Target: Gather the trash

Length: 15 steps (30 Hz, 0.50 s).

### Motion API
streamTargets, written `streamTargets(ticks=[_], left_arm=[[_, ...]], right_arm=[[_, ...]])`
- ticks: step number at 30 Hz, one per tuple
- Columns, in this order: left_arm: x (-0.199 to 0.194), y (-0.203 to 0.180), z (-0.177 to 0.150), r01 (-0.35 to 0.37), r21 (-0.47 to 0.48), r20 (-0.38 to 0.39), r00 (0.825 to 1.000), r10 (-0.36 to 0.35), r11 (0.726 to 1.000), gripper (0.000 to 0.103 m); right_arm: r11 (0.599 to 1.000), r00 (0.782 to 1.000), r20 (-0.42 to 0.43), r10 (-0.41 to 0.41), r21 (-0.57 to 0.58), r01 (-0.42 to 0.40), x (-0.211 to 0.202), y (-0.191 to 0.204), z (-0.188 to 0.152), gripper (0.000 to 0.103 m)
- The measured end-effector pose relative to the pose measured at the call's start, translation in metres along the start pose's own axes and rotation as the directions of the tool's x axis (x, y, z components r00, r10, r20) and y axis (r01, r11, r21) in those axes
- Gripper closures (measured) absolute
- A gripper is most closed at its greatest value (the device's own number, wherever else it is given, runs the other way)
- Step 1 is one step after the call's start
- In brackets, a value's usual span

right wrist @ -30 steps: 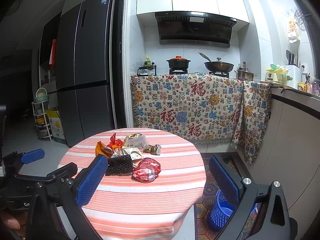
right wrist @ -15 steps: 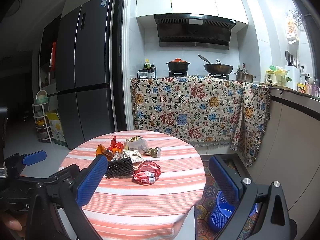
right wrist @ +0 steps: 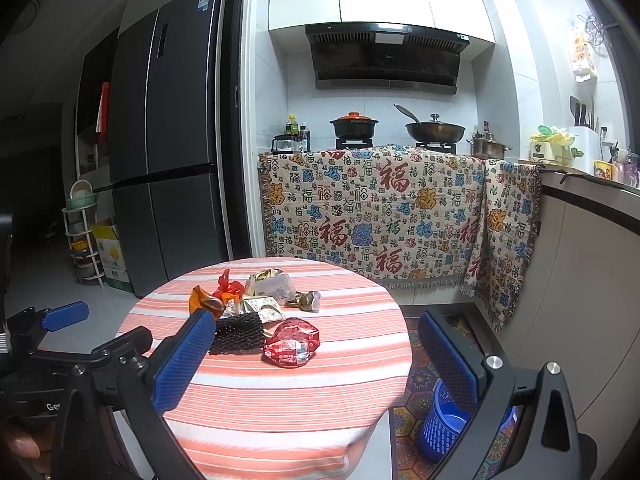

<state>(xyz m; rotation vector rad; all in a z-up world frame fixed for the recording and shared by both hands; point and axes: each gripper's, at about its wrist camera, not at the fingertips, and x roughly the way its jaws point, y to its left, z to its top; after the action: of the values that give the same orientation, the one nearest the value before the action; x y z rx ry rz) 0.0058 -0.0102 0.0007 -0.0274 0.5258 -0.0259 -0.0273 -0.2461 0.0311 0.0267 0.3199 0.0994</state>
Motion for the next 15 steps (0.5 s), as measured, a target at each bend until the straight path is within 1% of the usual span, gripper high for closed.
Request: streamTargets(ticks=[5, 15], left_arm=[[0.008, 0.005, -0.003, -0.004, -0.01, -0.019, 1.0, 0.004, 1.0, 0.0], [0.037, 0.023, -0.012, -0.014, -0.026, -0.068, 0.998, 0.012, 1.0, 0.0]], right_arm=[[1.0, 1.0, -0.011, -0.006, 0.002, 0.006, 0.004, -0.001, -0.004, 0.0], [1.0, 0.998, -0.067, -0.014, 0.004, 0.014, 0.031, -0.001, -0.015, 0.0]])
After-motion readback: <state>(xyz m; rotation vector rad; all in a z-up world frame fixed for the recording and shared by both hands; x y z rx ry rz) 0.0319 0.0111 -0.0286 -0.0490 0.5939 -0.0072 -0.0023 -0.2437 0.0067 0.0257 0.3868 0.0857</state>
